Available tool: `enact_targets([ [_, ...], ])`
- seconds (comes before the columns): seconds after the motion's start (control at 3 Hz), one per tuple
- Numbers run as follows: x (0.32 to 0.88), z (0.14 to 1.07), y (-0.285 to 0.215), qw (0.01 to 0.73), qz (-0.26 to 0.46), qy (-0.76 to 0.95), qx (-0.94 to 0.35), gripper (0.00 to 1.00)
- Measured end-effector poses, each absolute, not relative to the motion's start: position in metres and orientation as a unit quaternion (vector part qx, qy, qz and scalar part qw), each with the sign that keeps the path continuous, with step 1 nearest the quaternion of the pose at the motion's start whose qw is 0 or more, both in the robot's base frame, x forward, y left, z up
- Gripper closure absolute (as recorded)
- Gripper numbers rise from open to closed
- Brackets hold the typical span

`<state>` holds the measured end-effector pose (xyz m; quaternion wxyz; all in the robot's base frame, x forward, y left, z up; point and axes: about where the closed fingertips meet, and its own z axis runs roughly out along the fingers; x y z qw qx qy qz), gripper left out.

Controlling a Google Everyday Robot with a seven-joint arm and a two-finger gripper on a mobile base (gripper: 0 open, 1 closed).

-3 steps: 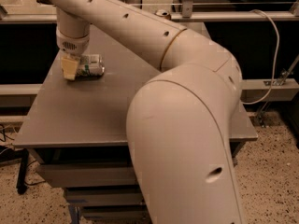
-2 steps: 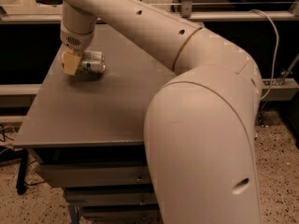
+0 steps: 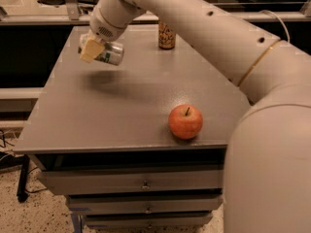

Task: Place 7up can upright

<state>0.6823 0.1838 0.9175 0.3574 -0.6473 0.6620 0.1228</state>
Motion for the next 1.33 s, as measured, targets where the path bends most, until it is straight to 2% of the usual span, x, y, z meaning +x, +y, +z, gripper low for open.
enact_targets([
  [0.33, 0.682, 0.936, 0.146, 0.428, 0.156, 0.646, -0.612, 1.00],
  [0.67, 0.672, 0.934, 0.128, 0.495, 0.210, 0.617, -0.575, 1.00],
  [1.0, 0.671, 0.936, 0.096, 0.559, 0.236, 0.590, -0.534, 1.00],
  [1.33, 0.677, 0.946, 0.034, 0.612, 0.225, 0.578, -0.491, 1.00],
])
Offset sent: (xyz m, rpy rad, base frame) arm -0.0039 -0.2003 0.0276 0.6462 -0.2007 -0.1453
